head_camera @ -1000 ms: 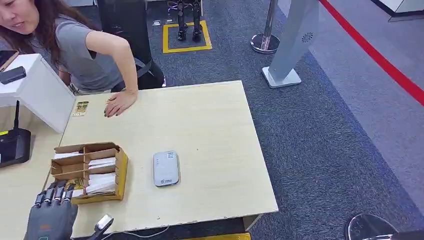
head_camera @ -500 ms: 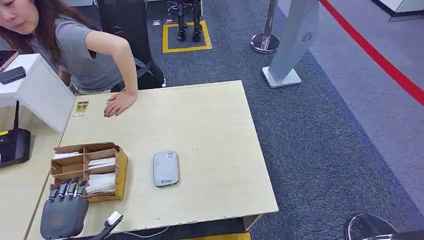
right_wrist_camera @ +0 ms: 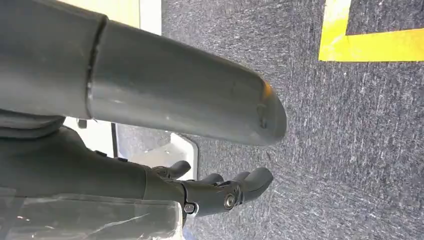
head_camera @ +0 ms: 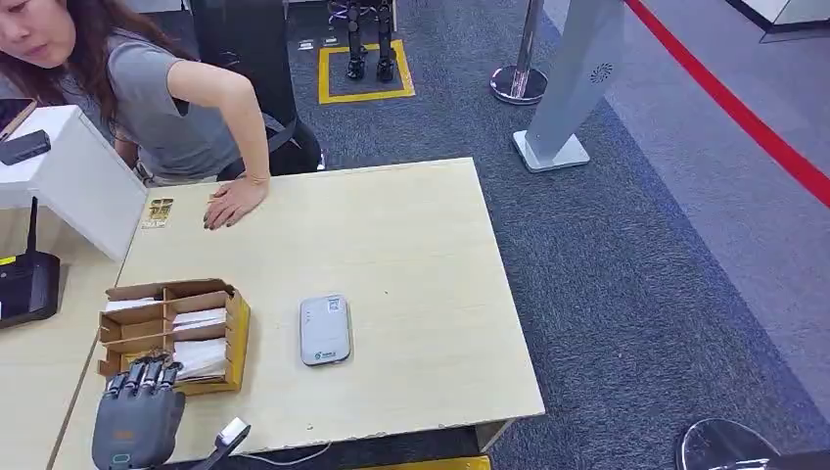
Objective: Pass the card to the sensor for recognition and then transmit it.
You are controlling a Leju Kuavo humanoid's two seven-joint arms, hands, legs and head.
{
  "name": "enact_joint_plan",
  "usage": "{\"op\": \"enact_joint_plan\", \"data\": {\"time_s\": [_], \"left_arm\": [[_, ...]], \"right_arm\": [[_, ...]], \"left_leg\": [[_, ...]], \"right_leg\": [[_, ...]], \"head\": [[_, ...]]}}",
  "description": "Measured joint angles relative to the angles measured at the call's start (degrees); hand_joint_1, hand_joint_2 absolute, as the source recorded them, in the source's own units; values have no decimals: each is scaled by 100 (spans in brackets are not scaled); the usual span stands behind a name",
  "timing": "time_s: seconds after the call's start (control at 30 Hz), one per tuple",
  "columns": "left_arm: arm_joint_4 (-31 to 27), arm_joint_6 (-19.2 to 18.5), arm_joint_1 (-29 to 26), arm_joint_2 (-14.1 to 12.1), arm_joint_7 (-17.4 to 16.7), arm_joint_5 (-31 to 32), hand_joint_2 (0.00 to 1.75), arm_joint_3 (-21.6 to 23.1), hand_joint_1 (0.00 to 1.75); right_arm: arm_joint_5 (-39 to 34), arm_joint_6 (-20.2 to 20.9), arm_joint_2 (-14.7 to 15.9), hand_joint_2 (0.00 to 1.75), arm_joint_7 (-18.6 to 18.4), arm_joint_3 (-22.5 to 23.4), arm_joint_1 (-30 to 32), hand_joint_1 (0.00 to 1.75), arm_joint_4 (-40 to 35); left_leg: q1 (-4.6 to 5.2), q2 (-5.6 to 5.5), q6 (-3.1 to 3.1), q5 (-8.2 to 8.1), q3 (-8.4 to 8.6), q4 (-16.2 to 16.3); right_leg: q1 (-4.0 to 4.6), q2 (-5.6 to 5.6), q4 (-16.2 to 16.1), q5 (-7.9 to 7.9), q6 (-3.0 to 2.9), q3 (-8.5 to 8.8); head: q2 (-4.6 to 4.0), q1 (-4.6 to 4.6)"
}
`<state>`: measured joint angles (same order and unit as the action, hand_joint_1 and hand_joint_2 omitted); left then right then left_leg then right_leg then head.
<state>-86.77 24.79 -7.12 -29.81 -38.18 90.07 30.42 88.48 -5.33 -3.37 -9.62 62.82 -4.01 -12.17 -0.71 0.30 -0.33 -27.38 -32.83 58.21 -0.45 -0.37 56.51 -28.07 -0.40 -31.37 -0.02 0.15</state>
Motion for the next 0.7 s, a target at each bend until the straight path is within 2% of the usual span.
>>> {"op": "enact_joint_plan", "data": {"time_s": [0.7], "left_arm": [[59, 87, 34, 138, 111, 0, 175, 0, 65]], "right_arm": [[0, 0, 0, 0, 61, 0, -3, 0, 2]], "left_leg": [[0, 0, 0, 0, 0, 0]], "right_leg": [[0, 0, 0, 0, 0, 0]], "head": [[-2, 0]]}}
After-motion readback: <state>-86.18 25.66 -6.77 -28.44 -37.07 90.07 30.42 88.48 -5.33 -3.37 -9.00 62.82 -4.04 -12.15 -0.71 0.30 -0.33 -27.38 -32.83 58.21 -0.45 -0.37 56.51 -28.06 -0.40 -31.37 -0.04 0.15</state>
